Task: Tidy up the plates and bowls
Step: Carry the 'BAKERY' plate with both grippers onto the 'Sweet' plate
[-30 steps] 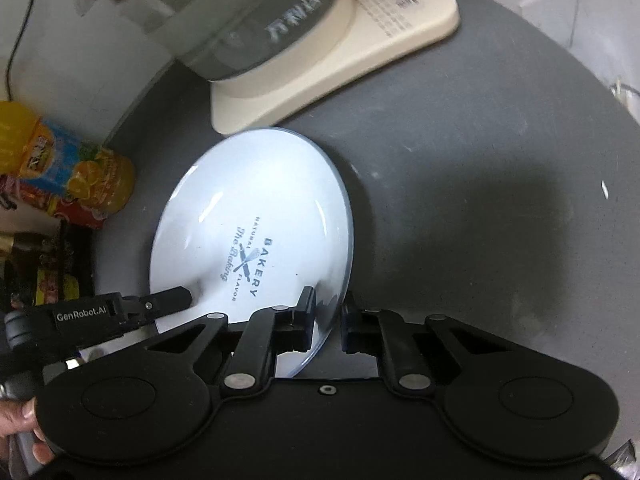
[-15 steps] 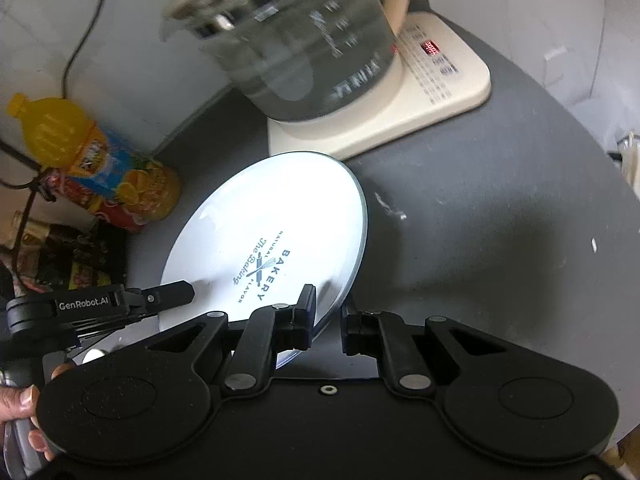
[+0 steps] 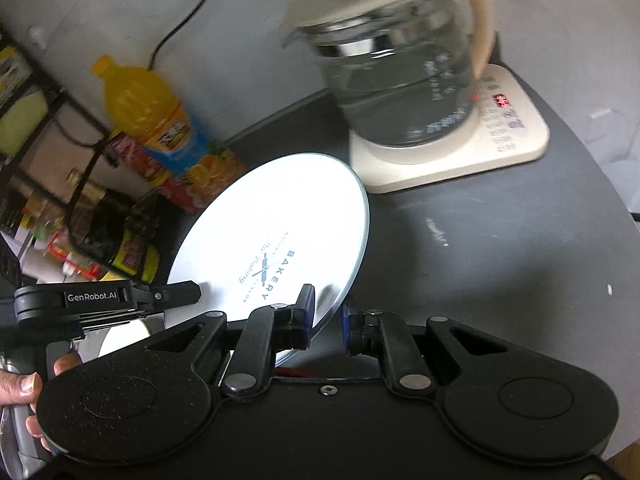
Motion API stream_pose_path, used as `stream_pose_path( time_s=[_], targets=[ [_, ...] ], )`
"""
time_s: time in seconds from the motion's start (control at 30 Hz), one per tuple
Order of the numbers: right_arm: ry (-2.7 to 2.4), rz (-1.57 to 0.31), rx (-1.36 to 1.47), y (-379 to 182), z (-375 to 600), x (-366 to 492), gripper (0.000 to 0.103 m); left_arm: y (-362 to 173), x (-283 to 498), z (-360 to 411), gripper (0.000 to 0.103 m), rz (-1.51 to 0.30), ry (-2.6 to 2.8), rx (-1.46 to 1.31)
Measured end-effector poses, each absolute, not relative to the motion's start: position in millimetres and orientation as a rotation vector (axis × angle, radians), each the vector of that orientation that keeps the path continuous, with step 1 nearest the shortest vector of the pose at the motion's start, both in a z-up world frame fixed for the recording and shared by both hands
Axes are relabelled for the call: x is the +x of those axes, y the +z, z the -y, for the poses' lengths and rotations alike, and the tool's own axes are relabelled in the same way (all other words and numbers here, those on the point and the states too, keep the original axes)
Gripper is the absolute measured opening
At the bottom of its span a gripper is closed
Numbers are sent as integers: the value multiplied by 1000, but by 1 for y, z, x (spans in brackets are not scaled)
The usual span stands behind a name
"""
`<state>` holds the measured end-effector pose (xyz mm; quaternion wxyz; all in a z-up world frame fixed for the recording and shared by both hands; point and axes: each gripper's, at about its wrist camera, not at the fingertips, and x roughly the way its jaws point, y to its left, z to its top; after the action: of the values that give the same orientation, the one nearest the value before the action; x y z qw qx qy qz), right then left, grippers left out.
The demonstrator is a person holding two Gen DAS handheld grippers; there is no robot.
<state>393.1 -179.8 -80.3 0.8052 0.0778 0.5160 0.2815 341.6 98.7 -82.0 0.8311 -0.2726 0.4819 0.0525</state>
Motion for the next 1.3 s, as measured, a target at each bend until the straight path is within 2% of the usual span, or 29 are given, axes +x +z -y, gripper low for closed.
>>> stream_pose_path(
  time_s=[0.63,1.3],
  targets=[
    [892,-1131,13,-71,99,357,14,-66,240,-155,9,-929,387,-691],
    [1106,-1203,-194,-86,8,302,14,-91,131,-208,9,-874,630,-877]
  ],
)
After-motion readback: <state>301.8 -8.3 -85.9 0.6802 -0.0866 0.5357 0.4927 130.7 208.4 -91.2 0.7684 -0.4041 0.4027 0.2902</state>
